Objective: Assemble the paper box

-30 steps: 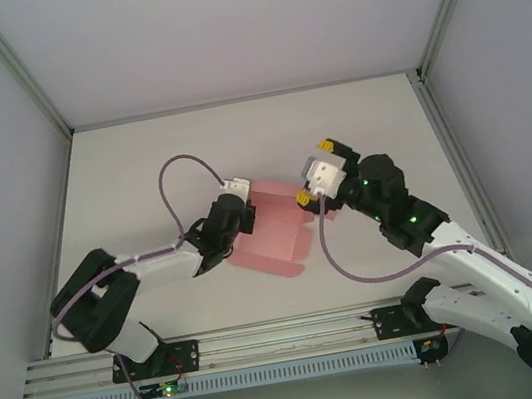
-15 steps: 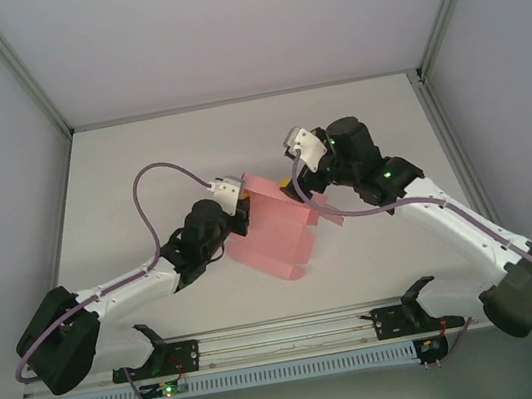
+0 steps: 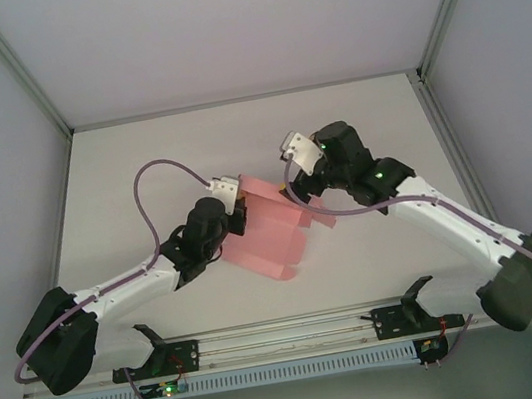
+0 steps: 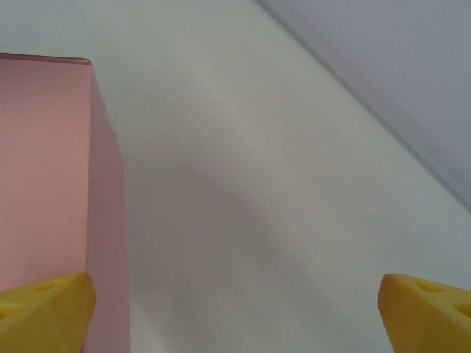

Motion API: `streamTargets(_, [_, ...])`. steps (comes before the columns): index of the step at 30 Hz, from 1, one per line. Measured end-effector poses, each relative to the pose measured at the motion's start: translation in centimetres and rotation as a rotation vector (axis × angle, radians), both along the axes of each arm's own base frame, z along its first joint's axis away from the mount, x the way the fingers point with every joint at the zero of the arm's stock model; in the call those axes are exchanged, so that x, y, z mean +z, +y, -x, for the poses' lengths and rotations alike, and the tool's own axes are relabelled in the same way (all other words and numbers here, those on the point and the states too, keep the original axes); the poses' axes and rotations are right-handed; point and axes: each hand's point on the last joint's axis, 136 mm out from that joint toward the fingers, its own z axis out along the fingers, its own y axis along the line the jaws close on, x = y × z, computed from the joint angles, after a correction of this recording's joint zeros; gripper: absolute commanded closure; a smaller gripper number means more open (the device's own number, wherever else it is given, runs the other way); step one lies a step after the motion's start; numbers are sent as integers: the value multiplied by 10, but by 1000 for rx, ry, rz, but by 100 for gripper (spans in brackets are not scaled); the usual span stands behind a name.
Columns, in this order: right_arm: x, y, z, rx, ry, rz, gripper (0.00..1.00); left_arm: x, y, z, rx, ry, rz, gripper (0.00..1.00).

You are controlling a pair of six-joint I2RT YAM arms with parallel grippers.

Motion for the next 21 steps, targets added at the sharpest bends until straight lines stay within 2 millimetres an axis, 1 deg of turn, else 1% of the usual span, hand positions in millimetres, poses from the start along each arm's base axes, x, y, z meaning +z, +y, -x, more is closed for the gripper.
streamTargets(4, [34, -27, 10, -49, -83, -51, 2, 6, 9, -7, 75, -10, 4, 100])
streamTargets(6, [42, -37, 14, -67, -100, -60, 2, 4, 13, -8, 97, -3, -3, 100])
streamTargets(7, [41, -40, 16, -70, -94, -56, 2, 2, 15, -7, 105, 4, -5, 100])
streamTargets(8, [39, -42, 18, -68, -82, -49, 2, 1, 16, -7, 110, 9, -8, 100])
streamTargets(10, [26, -41, 20, -59, -39, -19, 2, 0, 16, -7, 113, 15, -5, 100])
streamTargets(13, [0, -40, 17, -57, 39, 30, 2, -1, 16, -7, 115, 20, -2, 100])
streamTargets(16, [-23, -35, 15, -36, 111, 64, 2, -8, 20, -5, 124, 43, -24, 100])
streamTargets(18, [-32, -29, 17, 4, 144, 71, 2, -13, 23, -3, 132, 62, -39, 100])
streamTargets(21, [-41, -18, 23, 72, 172, 67, 2, -19, 26, -1, 145, 88, -52, 100])
